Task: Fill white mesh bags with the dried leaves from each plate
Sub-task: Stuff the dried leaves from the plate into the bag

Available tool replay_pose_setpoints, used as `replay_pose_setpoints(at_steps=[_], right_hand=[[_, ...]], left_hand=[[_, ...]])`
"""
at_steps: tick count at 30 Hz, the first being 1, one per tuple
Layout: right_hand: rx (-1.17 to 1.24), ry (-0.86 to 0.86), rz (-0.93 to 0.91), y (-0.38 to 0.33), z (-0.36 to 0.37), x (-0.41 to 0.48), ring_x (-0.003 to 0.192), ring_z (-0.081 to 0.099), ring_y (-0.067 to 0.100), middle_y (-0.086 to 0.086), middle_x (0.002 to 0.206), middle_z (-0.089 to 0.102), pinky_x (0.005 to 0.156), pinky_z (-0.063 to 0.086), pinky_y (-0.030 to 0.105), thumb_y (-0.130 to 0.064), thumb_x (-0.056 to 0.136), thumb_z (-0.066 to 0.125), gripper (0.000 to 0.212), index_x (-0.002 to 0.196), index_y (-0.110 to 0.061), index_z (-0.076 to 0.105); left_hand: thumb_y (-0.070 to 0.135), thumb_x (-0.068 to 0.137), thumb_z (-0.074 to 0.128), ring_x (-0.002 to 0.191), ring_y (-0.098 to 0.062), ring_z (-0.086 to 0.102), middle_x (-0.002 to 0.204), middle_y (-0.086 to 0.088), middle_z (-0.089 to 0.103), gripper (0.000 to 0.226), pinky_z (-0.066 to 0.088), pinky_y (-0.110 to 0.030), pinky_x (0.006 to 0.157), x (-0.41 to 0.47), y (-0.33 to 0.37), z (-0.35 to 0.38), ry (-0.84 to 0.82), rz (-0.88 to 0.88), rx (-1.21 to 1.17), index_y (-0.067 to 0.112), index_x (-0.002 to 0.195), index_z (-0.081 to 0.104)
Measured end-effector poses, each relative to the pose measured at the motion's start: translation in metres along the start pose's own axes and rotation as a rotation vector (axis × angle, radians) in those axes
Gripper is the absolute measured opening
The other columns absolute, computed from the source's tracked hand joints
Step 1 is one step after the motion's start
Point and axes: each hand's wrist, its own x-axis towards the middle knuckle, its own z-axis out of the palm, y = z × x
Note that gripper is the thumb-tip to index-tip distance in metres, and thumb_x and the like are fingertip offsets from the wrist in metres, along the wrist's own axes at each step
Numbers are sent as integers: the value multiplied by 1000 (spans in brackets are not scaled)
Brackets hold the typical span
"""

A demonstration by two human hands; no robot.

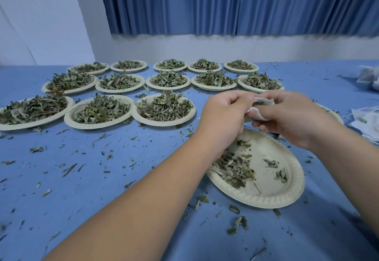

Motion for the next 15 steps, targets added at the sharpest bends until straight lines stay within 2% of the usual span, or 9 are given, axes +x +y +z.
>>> replay_pose_setpoints(at_steps=[3,5,7,9,12,15], right_hand=[[-395,65,-39,-9,5,12,48,62,13,5,54,64,44,50,22,5,80,65,14,74,-8,61],[-629,116,-69,-11,10,22,43,61,11,4,49,64,42,46,23,-1,79,66,15,70,-11,59],[-698,137,-82,-12,14,28,39,57,8,1,46,63,40,41,21,-7,76,70,14,70,-13,59],[-549,80,-61,-8,13,29,44,60,9,1,49,64,41,45,22,-8,76,75,14,72,-12,61],[-160,-105,5,-1,4,23,63,66,17,6,72,70,56,56,25,-15,78,76,10,86,-12,70],[54,-233,10,2,-7,17,78,68,20,7,93,70,61,56,26,-34,70,75,39,105,-15,71]], left_hand=[[13,97,54,33,-1,38,48,12,53,20,30,-15,39,-1,-1,3,-8,36,58,15,87,70],[13,97,54,35,1,45,46,12,55,20,32,-13,40,0,-1,1,10,38,82,15,86,70],[14,97,53,39,2,48,47,13,56,20,33,-11,42,3,-1,-4,40,37,105,16,87,70],[15,98,52,37,1,46,47,14,55,22,33,-10,41,5,-1,-8,75,58,108,17,86,71],[17,98,53,37,0,44,48,17,53,26,33,-17,44,8,-3,-11,136,100,176,24,80,71],[19,97,55,39,0,43,52,17,55,23,32,-23,48,10,-4,-13,152,101,185,22,84,73]])
